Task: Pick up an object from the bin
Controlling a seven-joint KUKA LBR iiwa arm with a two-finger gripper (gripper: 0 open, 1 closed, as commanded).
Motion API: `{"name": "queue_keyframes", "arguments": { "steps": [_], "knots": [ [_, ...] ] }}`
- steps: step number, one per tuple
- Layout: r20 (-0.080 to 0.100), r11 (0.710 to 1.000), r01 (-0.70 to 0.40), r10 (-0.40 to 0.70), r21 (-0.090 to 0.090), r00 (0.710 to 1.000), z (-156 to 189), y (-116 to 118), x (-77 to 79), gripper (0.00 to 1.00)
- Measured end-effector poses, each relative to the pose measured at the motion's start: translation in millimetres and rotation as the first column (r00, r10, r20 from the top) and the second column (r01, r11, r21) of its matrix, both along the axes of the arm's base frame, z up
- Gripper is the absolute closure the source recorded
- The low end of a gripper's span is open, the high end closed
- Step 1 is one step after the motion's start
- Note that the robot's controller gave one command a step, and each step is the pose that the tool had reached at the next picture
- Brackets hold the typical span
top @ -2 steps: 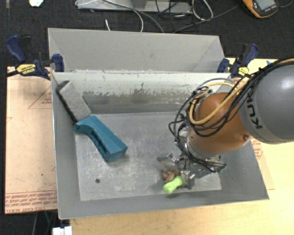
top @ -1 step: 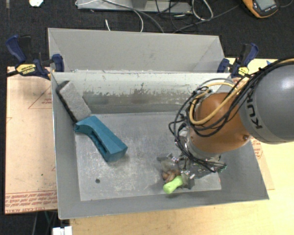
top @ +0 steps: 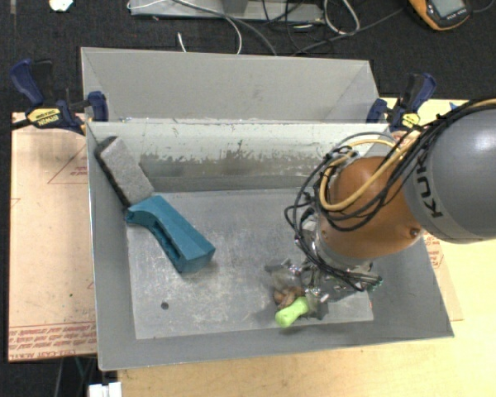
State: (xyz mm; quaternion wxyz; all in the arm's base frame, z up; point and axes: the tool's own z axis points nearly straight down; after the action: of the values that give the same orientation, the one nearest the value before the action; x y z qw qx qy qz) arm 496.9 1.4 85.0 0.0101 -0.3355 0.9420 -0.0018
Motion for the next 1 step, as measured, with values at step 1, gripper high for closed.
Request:
{"name": "queue_keyframes", "arguments": {
  "steps": [1],
  "knots": [
    [-0.005, 1.0, -0.022, 0.022, 0.001, 1.0, 75.5, -2.2, 0.9, 1.0]
  ]
}}
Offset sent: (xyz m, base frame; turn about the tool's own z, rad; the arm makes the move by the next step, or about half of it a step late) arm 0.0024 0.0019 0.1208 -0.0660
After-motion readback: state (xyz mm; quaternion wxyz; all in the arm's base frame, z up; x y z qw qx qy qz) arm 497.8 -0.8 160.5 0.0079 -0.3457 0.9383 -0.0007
